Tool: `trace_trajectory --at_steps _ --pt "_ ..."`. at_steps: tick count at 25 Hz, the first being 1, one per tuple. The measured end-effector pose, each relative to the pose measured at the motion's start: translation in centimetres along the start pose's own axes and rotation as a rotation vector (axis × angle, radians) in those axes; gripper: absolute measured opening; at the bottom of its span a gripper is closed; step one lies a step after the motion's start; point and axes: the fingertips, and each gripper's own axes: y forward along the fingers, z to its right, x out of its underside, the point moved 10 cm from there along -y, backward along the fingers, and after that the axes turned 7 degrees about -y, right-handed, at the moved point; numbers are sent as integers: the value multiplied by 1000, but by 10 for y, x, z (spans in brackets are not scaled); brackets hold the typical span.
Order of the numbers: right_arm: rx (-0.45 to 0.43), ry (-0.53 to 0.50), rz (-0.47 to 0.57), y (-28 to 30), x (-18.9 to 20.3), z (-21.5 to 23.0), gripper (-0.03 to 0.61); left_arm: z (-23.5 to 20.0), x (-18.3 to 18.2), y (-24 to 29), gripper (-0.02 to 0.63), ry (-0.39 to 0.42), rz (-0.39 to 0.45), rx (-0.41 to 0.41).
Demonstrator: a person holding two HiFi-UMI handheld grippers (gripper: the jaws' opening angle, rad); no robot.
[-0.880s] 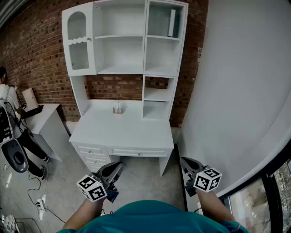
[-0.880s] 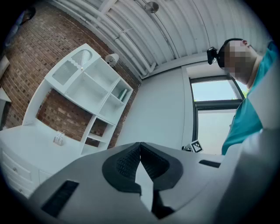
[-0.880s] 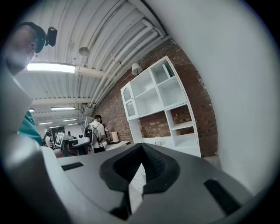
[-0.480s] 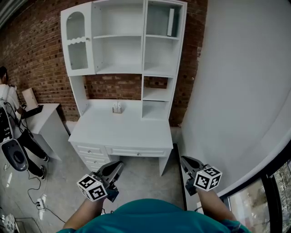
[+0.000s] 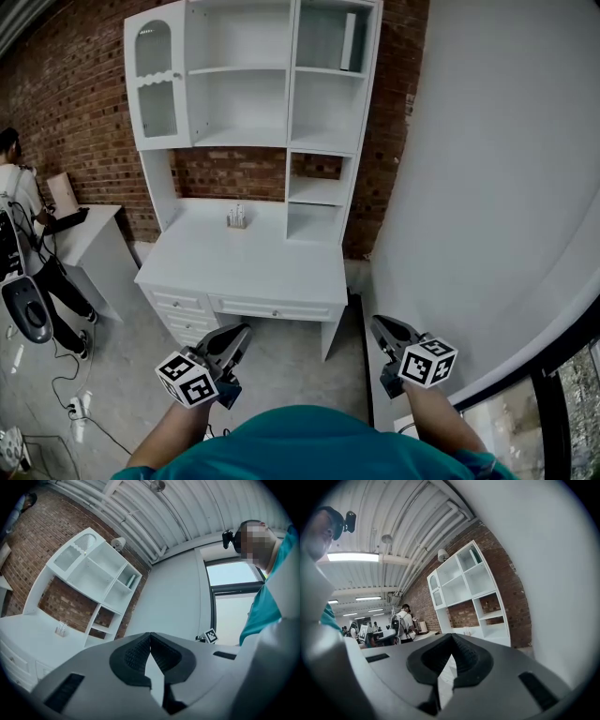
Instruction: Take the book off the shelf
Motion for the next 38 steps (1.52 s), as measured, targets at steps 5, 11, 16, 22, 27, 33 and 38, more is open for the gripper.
trace_trajectory --at_steps 5,11,16,22,27,33,38 --pt "-20 -18 -7 -12 -5 24 21 16 15 22 17 -9 10 -13" --pt "-50 -45 -7 -20 -13 51 21 32 33 51 17 -9 6 -14" --pt "-64 -37 4 -9 -16 67 21 29 32 69 17 12 -10 -5" --pt "-49 -36 0 21 -17 80 21 -5 24 89 17 -14 -23 -4" --pt "-6 -34 14 68 -22 94 21 -62 5 115 17 -15 -42 46" --pt "64 -46 69 156 -39 108 21 -161 -43 159 17 8 -70 126" --pt "107 -56 99 230 -70 113 21 -233 -96 199 17 42 -105 202"
